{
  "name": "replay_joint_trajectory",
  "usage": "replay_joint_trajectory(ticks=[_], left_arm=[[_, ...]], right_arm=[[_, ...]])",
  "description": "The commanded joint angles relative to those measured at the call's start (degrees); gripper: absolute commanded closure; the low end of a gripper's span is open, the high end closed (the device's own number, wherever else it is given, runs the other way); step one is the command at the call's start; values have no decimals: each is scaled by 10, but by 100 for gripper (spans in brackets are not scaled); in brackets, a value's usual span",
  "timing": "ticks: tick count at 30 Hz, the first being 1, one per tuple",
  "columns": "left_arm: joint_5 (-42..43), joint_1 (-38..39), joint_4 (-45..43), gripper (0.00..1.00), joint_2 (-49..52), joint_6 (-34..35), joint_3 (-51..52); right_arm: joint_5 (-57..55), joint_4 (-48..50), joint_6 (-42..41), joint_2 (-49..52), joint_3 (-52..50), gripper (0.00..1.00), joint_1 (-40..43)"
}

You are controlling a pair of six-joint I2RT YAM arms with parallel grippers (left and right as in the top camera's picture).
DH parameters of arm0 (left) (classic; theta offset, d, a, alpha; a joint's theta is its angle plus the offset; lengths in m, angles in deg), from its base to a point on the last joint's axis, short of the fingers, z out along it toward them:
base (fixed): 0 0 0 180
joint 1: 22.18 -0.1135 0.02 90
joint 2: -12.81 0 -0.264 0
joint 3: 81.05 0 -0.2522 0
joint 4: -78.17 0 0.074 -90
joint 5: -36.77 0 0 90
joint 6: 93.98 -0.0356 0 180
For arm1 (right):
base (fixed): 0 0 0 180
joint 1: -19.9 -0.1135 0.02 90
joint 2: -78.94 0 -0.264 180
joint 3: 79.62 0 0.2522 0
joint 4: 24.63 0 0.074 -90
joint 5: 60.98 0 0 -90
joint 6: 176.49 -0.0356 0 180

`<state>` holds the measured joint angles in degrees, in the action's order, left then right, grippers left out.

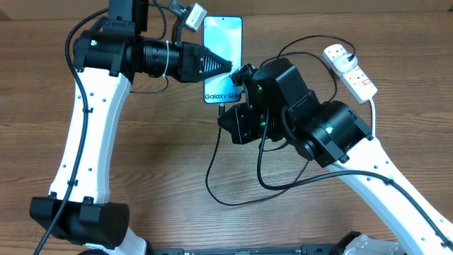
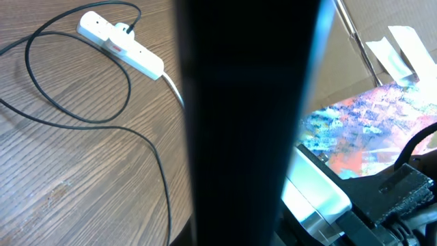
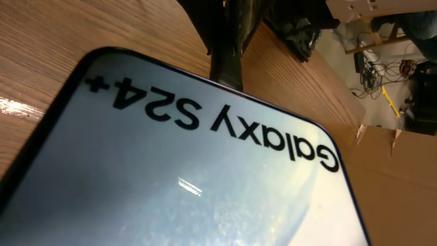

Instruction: Plug charger to phone and switch on socket

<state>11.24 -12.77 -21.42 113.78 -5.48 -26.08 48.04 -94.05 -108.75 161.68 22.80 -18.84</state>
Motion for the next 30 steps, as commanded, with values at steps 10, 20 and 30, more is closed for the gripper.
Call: replay_joint_trajectory(ticks=[10,20,30], left_arm=[[9,3,2,96,0,-15,-5],[17,-15,3,96,0,-11,-5],[39,-15,4,96,0,-11,-5]], right_arm=[[-28,0,2,-9,31,96,-1],[-40,1,2,-9,31,96,-1],[-18,9,-2,-9,31,96,-1]])
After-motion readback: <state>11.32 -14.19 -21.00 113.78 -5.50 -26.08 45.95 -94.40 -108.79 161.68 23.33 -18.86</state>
